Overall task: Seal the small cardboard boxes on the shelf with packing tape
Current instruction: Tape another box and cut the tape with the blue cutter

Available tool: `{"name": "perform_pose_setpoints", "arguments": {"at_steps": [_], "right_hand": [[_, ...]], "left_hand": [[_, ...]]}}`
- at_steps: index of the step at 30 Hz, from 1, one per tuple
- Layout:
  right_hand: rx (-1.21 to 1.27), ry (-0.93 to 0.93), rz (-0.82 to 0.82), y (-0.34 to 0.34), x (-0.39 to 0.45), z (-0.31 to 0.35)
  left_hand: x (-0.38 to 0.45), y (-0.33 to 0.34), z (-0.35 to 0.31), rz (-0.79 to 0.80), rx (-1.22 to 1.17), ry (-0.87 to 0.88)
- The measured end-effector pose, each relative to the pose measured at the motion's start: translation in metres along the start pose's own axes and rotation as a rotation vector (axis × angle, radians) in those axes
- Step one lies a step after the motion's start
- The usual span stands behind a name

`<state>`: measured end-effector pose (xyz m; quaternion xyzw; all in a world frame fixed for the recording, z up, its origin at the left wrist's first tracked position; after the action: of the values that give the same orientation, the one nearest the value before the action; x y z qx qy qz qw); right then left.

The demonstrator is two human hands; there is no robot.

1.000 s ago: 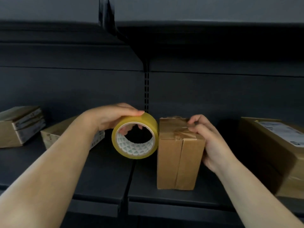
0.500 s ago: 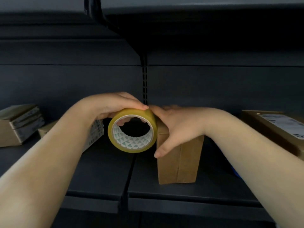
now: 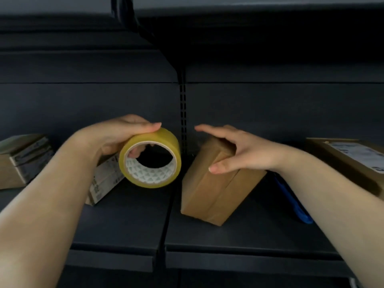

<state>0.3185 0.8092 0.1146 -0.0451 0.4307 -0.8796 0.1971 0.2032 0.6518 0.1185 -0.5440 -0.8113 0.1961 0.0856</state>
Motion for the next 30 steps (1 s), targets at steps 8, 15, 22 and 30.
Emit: {"name": "perform_pose_setpoints", "arguments": {"at_steps": [8, 15, 22, 30], "right_hand": [[0.284, -0.196, -0.150, 0.009, 0.008, -0.021], [0.359, -0.201, -0.255, 0.007, 0.002, -0.045], [0.425, -0.205, -0.256, 0.013, -0.004, -0.062], [0.359, -0.068, -0.179, 0.029, -0.006, -0.084]], "left_hand": [[0.000, 0.001, -0.003, 0.125, -0.059, 0.111], [0.001, -0.025, -0.001, -0.033, 0.376, -0.212], [0.012, -0.012, 0.024, 0.016, 0.363, -0.341], [0.035, -0.007, 0.042, 0.085, 0.503, -0.578]]}}
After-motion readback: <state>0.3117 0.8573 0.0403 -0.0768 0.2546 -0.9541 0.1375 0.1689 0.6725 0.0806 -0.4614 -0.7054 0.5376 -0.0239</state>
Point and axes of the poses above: each hand's wrist, its own x-axis towards the middle knuckle, its own y-axis out of the palm, z = x × y, the point moved 8 cm from there along x, towards the middle knuckle, and after that the axes turned 14 degrees about z, right-handed, at the moved point
